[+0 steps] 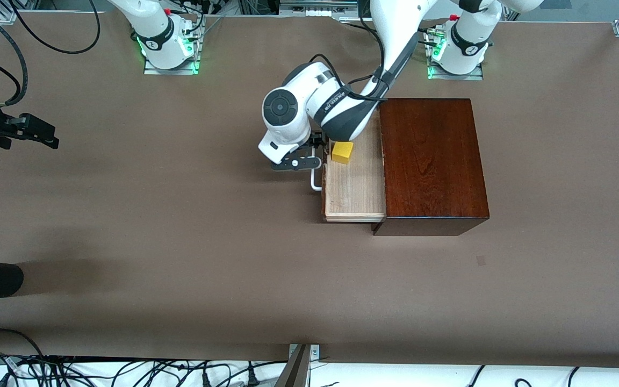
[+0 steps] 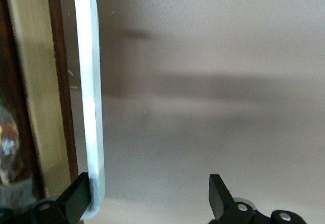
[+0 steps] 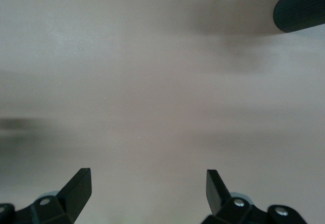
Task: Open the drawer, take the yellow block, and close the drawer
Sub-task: 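Release the handle and raise the left gripper away from the drawer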
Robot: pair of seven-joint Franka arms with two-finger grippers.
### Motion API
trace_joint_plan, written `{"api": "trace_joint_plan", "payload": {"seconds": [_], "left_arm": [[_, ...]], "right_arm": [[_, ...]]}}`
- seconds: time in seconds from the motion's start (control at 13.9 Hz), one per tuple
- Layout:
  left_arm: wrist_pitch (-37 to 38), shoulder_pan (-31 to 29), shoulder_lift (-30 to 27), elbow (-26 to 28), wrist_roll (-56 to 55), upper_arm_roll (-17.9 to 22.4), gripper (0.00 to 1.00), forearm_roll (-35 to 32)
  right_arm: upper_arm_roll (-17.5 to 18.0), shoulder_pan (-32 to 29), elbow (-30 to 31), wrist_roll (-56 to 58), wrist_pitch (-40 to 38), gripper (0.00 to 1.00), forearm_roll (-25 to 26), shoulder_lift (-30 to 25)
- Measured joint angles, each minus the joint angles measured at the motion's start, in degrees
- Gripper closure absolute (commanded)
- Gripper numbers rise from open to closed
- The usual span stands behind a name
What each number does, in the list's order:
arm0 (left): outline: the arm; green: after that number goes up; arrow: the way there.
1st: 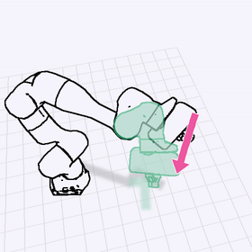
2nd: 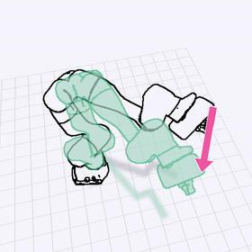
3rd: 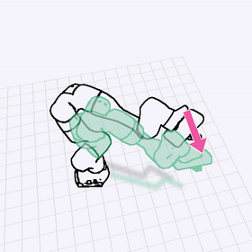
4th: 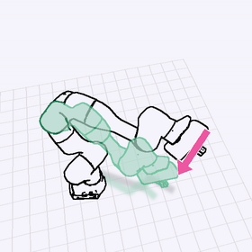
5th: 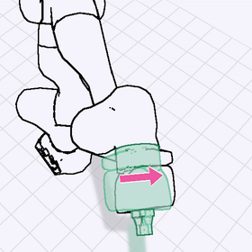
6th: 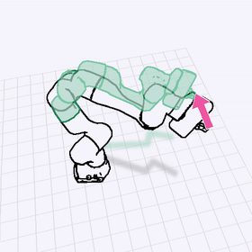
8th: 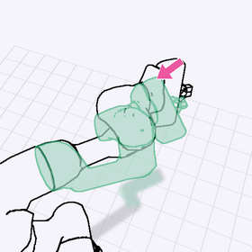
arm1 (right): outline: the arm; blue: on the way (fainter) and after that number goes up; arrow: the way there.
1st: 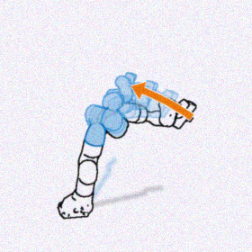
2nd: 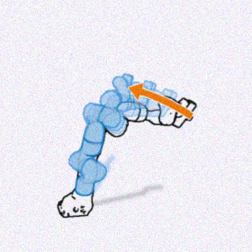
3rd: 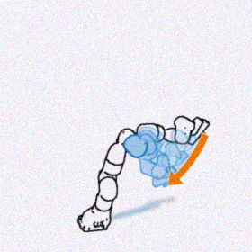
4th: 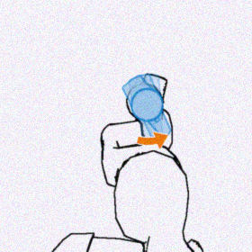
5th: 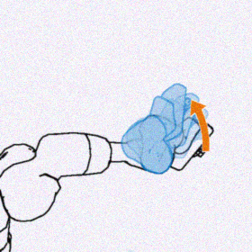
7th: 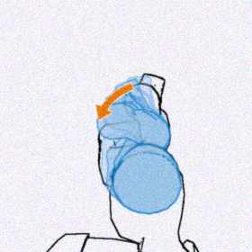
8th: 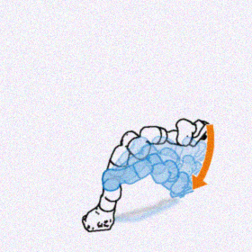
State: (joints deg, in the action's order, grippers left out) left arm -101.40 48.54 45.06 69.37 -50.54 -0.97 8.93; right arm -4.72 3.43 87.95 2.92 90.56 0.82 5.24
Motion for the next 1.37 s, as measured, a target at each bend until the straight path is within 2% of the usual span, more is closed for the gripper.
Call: {"api": "trace_joint_plan", "payload": {"seconds": [0.65,1.08,1.37], "left_arm": [[4.03,0.49,-1.67,-2.31,-0.99,-1.25,0.00,-1.10],[8.45,-0.72,-9.30,-3.00,-1.49,0.11,0.00,-1.11],[10.82,-7.69,-15.39,-3.09,-1.70,0.76,0.00,-1.17]], "right_arm": [[0.00,0.00,0.00,0.01,0.00,0.00,0.00,0.00],[0.00,-0.01,-0.01,0.01,0.00,0.00,0.00,0.00],[0.00,-0.01,-0.02,0.00,0.00,0.00,0.00,0.00]]}}
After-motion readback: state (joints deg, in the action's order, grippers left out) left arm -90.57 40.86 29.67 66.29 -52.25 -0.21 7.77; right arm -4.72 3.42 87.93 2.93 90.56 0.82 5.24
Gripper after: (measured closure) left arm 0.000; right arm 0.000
